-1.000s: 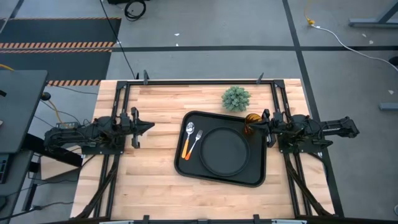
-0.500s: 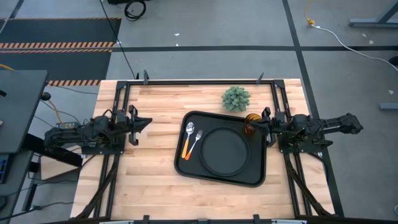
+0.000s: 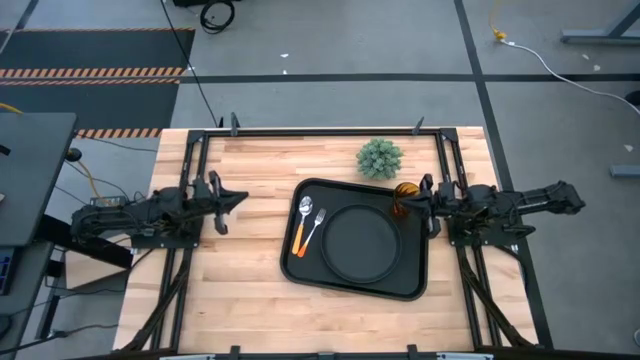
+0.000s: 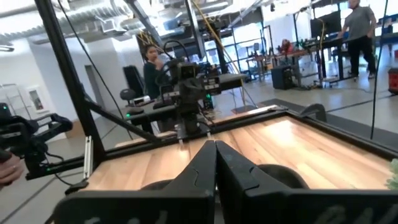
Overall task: Pick and place plate/cup/fork/spoon on tray
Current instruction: Return to Home Position
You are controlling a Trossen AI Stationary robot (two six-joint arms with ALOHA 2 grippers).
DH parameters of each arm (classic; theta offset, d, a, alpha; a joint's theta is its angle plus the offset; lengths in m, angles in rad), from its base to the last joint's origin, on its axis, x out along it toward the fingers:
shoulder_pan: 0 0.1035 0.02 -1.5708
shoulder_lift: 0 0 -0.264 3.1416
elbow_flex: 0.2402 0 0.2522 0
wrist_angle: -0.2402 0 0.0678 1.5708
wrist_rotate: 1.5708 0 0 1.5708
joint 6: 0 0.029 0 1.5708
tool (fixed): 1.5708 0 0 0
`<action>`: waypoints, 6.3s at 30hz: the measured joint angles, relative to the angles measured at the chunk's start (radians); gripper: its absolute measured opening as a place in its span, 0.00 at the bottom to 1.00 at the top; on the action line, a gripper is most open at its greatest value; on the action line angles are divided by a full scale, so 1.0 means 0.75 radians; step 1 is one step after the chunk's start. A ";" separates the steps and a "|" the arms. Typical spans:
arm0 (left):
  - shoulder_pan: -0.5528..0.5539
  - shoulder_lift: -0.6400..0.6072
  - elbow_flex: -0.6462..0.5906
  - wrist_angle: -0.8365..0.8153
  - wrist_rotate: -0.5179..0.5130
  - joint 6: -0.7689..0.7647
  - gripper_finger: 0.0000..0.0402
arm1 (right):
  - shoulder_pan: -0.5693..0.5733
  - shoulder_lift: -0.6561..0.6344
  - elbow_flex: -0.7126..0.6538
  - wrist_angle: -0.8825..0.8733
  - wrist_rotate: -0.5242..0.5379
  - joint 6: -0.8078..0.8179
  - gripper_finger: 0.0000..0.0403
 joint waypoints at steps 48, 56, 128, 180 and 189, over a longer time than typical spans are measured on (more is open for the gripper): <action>0.015 0.001 0.057 -0.064 0.041 -0.060 0.02 | -0.315 -0.090 -0.004 -0.348 -0.285 -0.119 0.02; 0.015 0.001 0.057 -0.091 0.041 -0.081 0.02 | -0.332 -0.089 -0.004 -0.330 -0.197 -0.204 0.04; 0.015 0.000 -0.007 -0.019 0.432 0.226 0.02 | -0.332 -0.089 -0.004 -0.330 -0.213 -0.277 0.04; 0.015 -0.001 -0.007 0.044 0.435 0.222 0.02 | -0.331 -0.089 -0.004 -0.330 -0.213 -0.276 0.04; 0.014 -0.001 -0.007 0.044 0.435 0.222 0.02 | -0.332 -0.089 -0.004 -0.330 -0.213 -0.276 0.04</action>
